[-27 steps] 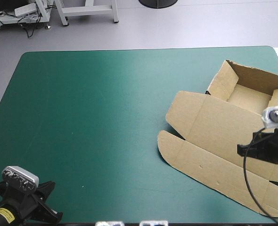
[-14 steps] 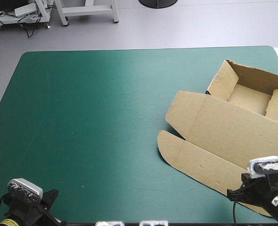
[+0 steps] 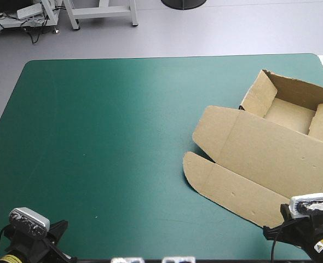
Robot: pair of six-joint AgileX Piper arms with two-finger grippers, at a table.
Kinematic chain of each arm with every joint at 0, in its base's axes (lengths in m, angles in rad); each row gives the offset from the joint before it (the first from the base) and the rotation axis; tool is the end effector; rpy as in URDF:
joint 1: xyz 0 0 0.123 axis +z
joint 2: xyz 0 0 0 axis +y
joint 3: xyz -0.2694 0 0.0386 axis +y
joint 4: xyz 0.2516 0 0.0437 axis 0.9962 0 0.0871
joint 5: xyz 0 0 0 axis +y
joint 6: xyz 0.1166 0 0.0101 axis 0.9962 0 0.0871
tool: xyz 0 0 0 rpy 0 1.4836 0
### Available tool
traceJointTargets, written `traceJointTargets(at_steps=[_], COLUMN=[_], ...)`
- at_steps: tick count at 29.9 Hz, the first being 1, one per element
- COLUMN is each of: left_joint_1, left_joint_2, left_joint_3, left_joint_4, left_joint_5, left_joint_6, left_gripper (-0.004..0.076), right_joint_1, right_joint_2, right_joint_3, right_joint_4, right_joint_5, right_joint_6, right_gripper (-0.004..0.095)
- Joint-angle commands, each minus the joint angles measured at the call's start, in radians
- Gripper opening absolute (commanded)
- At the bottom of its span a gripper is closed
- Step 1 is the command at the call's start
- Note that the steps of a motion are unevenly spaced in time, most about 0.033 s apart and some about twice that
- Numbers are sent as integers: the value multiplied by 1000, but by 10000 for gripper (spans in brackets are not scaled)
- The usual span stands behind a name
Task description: Fold the box
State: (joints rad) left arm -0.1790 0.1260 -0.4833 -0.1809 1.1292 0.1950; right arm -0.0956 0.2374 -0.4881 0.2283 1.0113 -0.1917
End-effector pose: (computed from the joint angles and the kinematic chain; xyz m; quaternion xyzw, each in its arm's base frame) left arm 0.0437 -0.0273 0.2516 0.1674 0.8840 -0.0869 0.4277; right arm 0.0725 0.0156 0.2580 -0.0304 0.8947 0.0503 0.4427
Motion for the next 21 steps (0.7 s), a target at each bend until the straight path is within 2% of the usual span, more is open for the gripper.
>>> traceJointTargets(at_steps=[1, 6, 21], left_joint_1=[-1, -1, -1], left_joint_2=[14, 14, 14], left_joint_3=[-22, -22, -22], left_joint_4=[-21, -21, -21], left_joint_5=[-58, -58, -60], left_joint_6=[-1, -1, -1], left_gripper=[-10, -10, -10], right_joint_1=[3, 3, 3], right_joint_2=[11, 11, 11], right_joint_3=[-23, -23, -23], right_joint_4=[25, 97, 99], right_joint_5=[-42, 39, 41], right_joint_6=[14, 71, 71], right_gripper=[-1, -1, -5])
